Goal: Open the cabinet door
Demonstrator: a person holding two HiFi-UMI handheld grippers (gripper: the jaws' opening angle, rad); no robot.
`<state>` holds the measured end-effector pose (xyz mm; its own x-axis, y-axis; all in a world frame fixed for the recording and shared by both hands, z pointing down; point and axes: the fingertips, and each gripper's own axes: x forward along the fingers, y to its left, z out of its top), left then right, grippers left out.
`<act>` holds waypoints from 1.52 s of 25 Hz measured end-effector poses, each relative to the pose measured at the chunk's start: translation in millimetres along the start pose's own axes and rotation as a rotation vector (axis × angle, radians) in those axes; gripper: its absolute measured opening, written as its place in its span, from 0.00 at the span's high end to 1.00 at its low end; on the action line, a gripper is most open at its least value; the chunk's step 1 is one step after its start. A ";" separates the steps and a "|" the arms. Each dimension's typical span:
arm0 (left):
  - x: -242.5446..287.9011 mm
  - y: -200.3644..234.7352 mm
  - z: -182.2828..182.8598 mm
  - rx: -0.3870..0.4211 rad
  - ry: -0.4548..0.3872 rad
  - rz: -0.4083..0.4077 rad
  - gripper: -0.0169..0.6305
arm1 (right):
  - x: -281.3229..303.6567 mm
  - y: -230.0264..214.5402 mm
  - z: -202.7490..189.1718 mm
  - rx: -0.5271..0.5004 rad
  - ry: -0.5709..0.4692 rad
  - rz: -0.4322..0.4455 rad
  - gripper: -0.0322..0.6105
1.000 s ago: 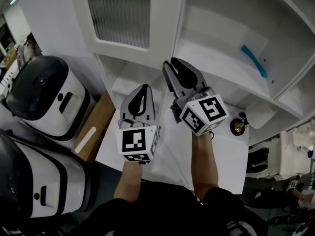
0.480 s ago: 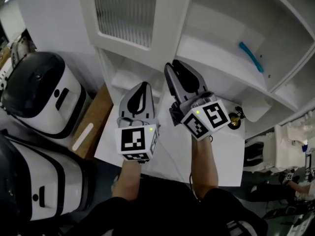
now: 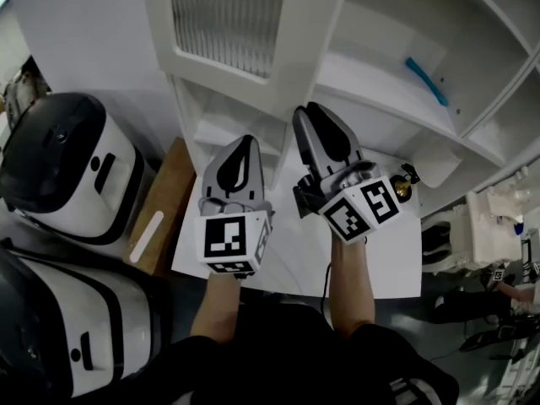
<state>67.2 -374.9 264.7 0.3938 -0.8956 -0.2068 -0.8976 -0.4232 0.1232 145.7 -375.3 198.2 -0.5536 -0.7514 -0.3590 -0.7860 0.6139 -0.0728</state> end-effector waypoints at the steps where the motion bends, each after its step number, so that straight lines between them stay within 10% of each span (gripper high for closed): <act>1: -1.7 0.5 0.6 -0.006 0.000 -0.012 0.95 | -0.8 2.8 0.3 0.006 -0.005 -0.009 0.82; 38: -104.7 63.8 28.6 -0.007 0.004 -0.259 0.95 | -14.6 166.5 -11.6 -0.077 -0.091 -0.164 0.83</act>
<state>-37.0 -304.2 266.5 0.6111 -0.7579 -0.2283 -0.7654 -0.6393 0.0737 19.8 -265.0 202.1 -0.3920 -0.8125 -0.4314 -0.8842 0.4623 -0.0671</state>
